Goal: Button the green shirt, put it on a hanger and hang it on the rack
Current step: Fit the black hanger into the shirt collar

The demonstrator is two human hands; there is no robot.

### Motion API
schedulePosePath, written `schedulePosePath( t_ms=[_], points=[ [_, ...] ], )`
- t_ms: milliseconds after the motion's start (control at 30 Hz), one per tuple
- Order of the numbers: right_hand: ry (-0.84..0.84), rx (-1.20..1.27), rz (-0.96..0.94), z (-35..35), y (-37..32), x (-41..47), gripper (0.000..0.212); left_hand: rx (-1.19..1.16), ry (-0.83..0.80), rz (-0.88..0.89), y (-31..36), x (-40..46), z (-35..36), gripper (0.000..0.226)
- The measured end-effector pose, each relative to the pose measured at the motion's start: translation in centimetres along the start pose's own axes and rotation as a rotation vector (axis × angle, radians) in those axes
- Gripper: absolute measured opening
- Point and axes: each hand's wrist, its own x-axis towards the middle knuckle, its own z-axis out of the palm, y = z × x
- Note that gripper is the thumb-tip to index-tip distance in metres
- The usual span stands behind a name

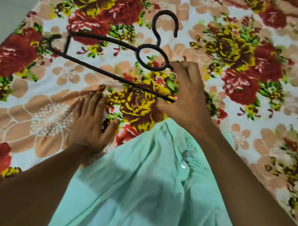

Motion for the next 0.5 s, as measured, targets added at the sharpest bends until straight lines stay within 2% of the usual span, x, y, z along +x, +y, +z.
schedulePosePath(
  t_ms=[100,233,333,400,500],
  points=[
    [0.077,-0.061,0.051,-3.9,1.3,-3.9,0.088,0.03,-0.016,-0.015,0.5,-0.2,-0.3,0.073],
    [0.025,-0.232,0.167,-8.1,3.6,-10.2,0.092,-0.033,0.078,-0.041,6.4,-0.9,-0.9,0.05],
    [0.024,-0.359,0.291,-10.1,4.7,-14.4,0.094,-0.089,0.159,0.151,14.6,-2.3,-1.2,0.027],
    [0.043,-0.417,0.34,-10.8,4.9,-16.2,0.092,-0.106,0.078,0.197,18.9,-2.8,-1.0,0.032],
    [0.087,-0.477,0.378,-11.5,5.0,-18.4,0.09,0.055,-0.233,0.096,21.5,-3.8,0.4,0.067]
  ],
)
